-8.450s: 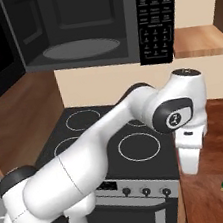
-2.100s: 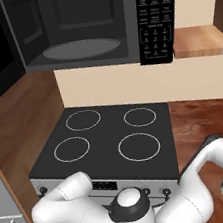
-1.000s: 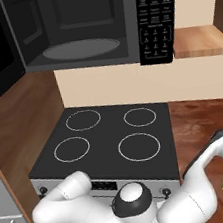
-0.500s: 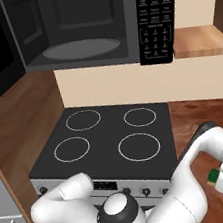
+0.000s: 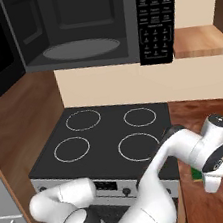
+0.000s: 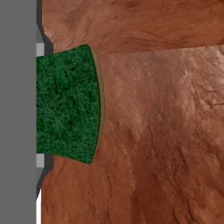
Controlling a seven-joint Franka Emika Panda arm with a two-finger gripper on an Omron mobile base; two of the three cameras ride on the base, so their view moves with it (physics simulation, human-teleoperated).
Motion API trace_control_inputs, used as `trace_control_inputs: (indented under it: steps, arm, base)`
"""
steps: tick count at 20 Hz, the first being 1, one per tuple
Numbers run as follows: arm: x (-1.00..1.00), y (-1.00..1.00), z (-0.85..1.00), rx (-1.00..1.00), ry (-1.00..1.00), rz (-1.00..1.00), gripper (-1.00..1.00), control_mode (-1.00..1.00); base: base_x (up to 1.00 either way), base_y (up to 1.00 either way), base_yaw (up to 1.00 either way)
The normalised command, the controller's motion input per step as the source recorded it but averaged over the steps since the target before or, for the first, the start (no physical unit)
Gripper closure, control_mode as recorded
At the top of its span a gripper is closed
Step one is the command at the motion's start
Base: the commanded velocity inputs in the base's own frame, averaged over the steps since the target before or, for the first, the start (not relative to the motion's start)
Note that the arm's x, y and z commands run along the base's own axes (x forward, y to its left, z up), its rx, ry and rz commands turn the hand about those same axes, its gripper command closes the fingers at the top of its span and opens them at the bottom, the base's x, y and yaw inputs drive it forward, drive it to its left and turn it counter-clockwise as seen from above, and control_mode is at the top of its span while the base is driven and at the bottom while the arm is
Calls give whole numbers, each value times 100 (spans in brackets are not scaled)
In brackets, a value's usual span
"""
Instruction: Place the sponge inside the microwave to prepare for sanitizing.
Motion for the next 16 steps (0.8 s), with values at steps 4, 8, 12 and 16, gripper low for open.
trace_control_inputs:
  steps: [4, 8, 12, 16]
  arm:
    - [-6, 47, 43, -20, -13, 34, 100, -100]
    - [0, 48, 50, -20, 0, 36, 100, -100]
    - [0, 52, 49, -18, 0, 43, 100, -100]
    - [0, 47, 47, -15, 0, 50, 100, -100]
  base:
    - [0, 0, 0]
    - [0, 0, 0]
    - [0, 0, 0]
    - [0, 0, 0]
